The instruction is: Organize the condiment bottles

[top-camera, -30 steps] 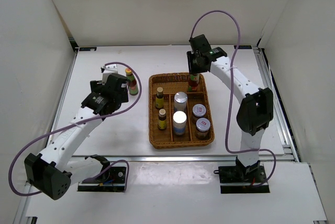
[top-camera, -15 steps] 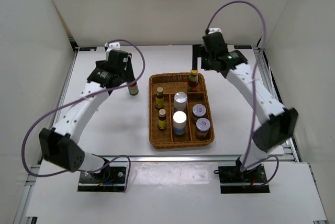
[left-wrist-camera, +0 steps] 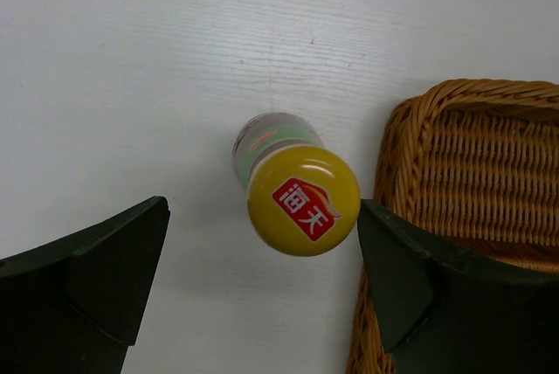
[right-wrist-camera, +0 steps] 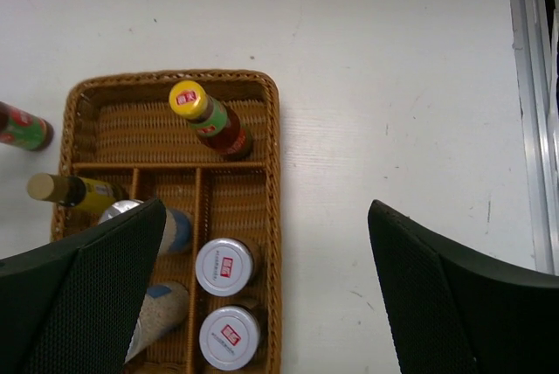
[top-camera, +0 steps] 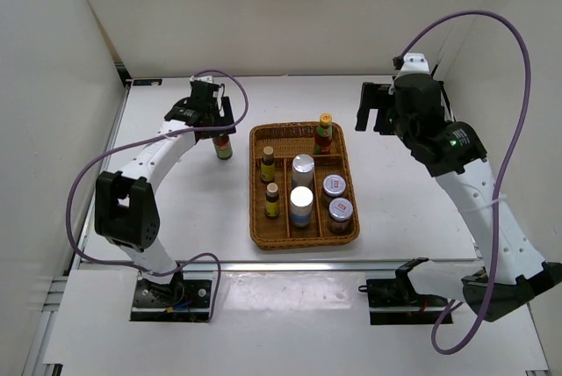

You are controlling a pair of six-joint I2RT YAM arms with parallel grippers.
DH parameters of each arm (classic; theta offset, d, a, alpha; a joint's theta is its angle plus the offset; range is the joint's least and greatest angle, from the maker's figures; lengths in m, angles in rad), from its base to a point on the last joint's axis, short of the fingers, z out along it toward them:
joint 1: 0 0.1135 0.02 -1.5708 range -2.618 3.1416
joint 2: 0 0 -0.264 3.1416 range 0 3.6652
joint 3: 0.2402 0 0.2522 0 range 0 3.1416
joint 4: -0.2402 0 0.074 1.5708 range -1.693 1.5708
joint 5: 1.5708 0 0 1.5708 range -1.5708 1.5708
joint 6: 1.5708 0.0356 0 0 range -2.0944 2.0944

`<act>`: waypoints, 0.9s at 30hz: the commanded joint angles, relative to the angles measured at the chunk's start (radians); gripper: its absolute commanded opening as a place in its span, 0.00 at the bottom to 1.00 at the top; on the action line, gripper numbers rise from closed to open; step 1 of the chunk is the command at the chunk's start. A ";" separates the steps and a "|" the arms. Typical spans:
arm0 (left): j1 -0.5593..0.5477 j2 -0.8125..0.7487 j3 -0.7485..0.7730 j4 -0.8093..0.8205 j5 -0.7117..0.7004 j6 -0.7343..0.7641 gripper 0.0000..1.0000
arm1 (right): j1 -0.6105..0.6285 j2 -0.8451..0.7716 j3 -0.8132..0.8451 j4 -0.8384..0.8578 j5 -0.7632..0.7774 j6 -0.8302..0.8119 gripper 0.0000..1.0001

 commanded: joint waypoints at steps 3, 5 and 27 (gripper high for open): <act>0.004 -0.017 -0.008 0.141 0.021 0.003 0.97 | -0.006 -0.040 -0.023 -0.012 0.015 -0.057 1.00; 0.004 0.008 -0.008 0.153 0.021 0.013 0.86 | -0.006 -0.052 -0.035 -0.003 0.015 -0.066 1.00; -0.238 -0.043 0.268 0.170 -0.168 0.055 0.11 | -0.006 -0.173 -0.067 -0.076 0.026 -0.075 1.00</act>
